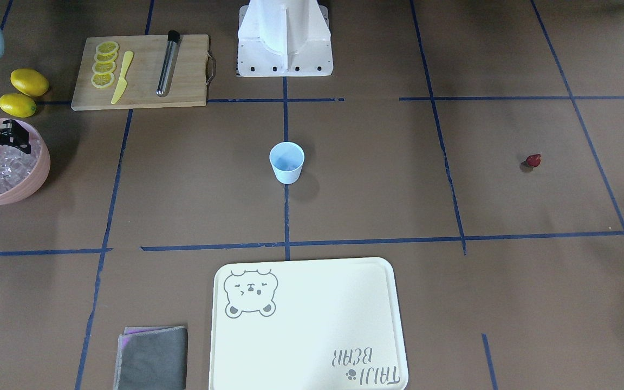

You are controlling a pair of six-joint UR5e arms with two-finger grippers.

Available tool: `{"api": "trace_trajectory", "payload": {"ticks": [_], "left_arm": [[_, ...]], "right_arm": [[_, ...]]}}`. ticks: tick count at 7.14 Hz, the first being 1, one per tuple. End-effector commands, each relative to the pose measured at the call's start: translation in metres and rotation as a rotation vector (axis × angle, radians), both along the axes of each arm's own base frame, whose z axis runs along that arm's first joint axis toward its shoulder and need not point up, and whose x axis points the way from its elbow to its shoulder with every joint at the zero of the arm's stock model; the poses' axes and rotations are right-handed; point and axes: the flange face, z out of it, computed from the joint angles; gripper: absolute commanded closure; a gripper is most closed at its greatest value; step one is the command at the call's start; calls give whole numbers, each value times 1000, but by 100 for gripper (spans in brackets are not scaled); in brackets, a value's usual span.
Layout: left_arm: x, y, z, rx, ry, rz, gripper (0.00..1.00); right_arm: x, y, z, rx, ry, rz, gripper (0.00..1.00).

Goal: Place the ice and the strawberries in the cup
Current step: 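Return the right gripper to the bowl and grasp another ice cube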

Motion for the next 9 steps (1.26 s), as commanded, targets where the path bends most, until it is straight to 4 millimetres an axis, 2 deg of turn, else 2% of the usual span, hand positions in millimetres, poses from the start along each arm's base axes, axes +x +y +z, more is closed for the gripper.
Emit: {"api": "trace_trajectory", "payload": {"ticks": [1,3,6,7,9], "left_arm": [[0,0,0,0,0,0,0],[0,0,0,1,1,1,0],[0,0,0,2,2,0,0],[0,0,0,2,2,0,0],[0,0,-1,4,2,1,0]], "right_arm": [[-3,1,2,-3,2,-7,43],[-3,1,4,-5,5,-6,57],[-3,2,1,1,1,-9,98],[2,3,-8,18,-11,-5,100],[49,4,-101,111,-96,84,100]]}}
